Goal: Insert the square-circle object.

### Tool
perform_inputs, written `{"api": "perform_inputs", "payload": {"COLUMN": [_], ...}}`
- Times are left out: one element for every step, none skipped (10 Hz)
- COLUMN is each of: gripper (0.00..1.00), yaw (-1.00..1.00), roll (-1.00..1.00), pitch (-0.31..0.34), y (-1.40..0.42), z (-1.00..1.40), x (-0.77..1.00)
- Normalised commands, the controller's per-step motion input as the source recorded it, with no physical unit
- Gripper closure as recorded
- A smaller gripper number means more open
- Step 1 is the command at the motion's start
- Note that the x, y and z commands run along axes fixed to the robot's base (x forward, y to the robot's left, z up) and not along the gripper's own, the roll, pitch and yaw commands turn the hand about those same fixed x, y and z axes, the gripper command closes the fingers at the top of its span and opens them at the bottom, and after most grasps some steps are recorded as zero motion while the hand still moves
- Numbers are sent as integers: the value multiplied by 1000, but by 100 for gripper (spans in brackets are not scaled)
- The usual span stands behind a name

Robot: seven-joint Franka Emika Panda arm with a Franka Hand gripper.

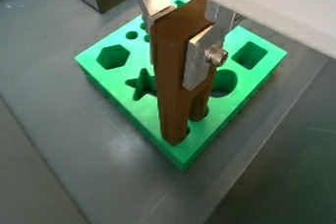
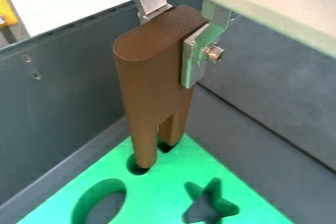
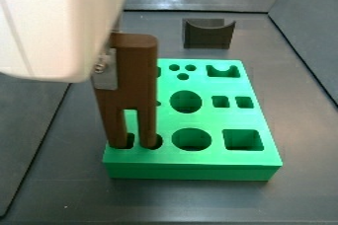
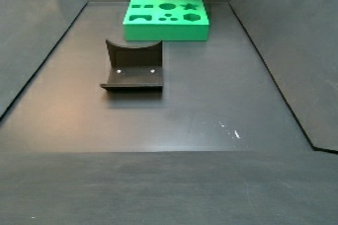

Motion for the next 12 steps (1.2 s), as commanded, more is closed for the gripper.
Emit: {"api": "perform_inputs", "payload": {"gripper": [100,100,100,100,100,100,100,100,100,100,100,100], "yaw": [-117,0,0,0,0,0,0,0,0,0,-106,0], "roll": [57,93,163,233,246,297,281,7,-60,-179,-263,11], "pitch": [41,0,-61,-167,-214,-189,-161,-153,-51,-23,0,0], "y": [0,0,0,0,-51,-91,-46,137,163,143,174,0], "z": [-214,-217,-409,-586,-626,-563,-631,-703,-626,-566,-189,0], "x": [454,0,-26,-111,-80,0,0,40,154,189,91,0]}}
